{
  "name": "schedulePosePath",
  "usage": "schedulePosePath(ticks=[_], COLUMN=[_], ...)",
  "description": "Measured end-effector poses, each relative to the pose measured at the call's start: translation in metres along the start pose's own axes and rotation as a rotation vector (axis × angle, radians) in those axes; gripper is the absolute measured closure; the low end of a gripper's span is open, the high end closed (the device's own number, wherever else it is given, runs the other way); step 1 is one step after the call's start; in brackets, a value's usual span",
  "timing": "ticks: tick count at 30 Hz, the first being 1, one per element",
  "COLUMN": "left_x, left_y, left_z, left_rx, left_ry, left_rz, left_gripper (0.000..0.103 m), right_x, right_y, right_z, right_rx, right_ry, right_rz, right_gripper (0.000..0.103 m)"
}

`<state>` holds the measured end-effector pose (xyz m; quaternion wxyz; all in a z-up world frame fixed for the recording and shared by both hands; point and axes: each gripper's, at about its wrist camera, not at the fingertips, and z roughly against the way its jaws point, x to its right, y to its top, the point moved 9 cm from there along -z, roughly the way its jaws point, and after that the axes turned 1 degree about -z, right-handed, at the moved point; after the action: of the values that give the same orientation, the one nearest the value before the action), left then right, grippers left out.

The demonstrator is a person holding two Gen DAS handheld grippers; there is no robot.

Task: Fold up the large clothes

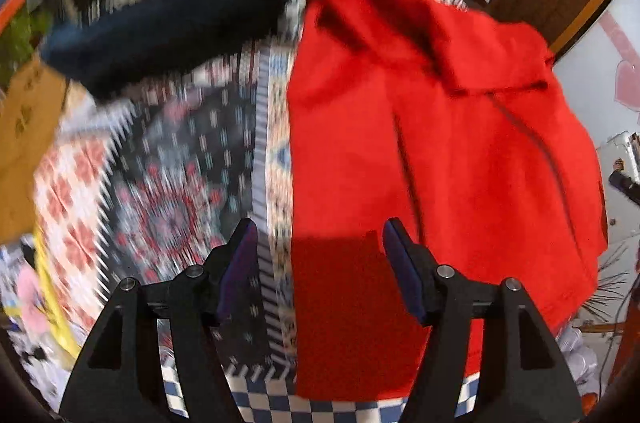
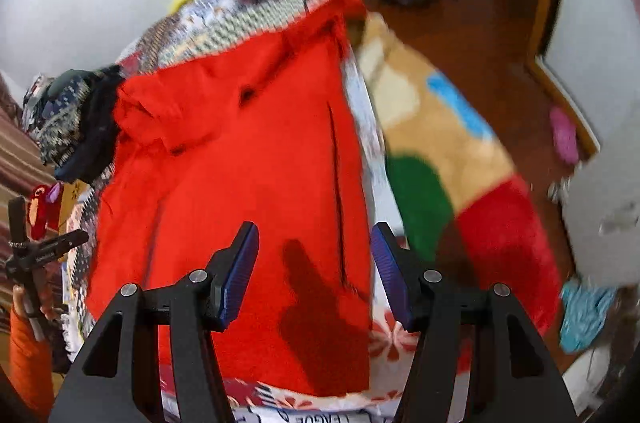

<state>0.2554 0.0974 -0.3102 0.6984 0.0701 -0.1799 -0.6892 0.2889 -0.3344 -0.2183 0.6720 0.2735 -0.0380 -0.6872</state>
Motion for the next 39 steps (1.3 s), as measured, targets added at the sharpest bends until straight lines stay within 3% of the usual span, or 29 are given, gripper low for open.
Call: schedulePosePath(ticks=[4, 6, 11, 15, 17, 19, 20, 21, 22, 25, 35, 39], left_x=[-0.006, -0.006, 0.005, 0.019, 0.025, 0.032, 0.037, 0.044, 0.049, 0.072, 0.129, 0.128], left_y=[-0.029, -0.034, -0.031, -0.022, -0.019, -0.016, -0.014, -0.012, -0.011, -0.002, 0.074, 0.117], left_z=[-0.021, -0.026, -0.025, -0.029, -0.032, -0.030, -0.029, -0.027, -0.026, -0.015, 0.056, 0.081], left_rx=[-0.072, -0.067, -0.060, -0.052, -0.045, -0.040, -0.042, -0.047, -0.047, -0.016, 0.189, 0.267], left_ry=[-0.091, -0.122, -0.180, -0.173, -0.145, -0.162, -0.194, -0.229, -0.240, -0.233, -0.343, -0.316], left_rz=[0.078, 0.103, 0.100, 0.059, 0.032, 0.025, 0.028, 0.026, 0.017, -0.047, -0.114, -0.128], left_gripper=[0.039, 0.038, 0.038, 0.038, 0.047, 0.067, 0.086, 0.097, 0.096, 0.097, 0.100, 0.100], right_x=[0.009, 0.010, 0.009, 0.004, 0.002, -0.002, -0.003, -0.005, -0.007, -0.016, -0.050, -0.075], right_y=[-0.021, -0.022, -0.015, -0.010, -0.008, -0.007, -0.006, -0.006, -0.006, -0.002, 0.042, 0.075], right_z=[-0.015, -0.012, -0.019, -0.030, -0.031, -0.028, -0.026, -0.023, -0.020, -0.009, 0.021, 0.038], right_rx=[-0.036, -0.025, -0.023, -0.022, -0.017, -0.008, -0.003, 0.003, 0.010, 0.038, 0.115, 0.185], right_ry=[-0.001, 0.011, 0.047, 0.098, 0.109, 0.112, 0.104, 0.098, 0.092, 0.090, 0.223, 0.241], right_rz=[-0.009, -0.002, -0.035, -0.060, -0.063, -0.046, -0.037, -0.026, -0.008, 0.049, 0.097, 0.162], right_gripper=[0.049, 0.049, 0.048, 0.046, 0.052, 0.064, 0.070, 0.077, 0.080, 0.090, 0.090, 0.090])
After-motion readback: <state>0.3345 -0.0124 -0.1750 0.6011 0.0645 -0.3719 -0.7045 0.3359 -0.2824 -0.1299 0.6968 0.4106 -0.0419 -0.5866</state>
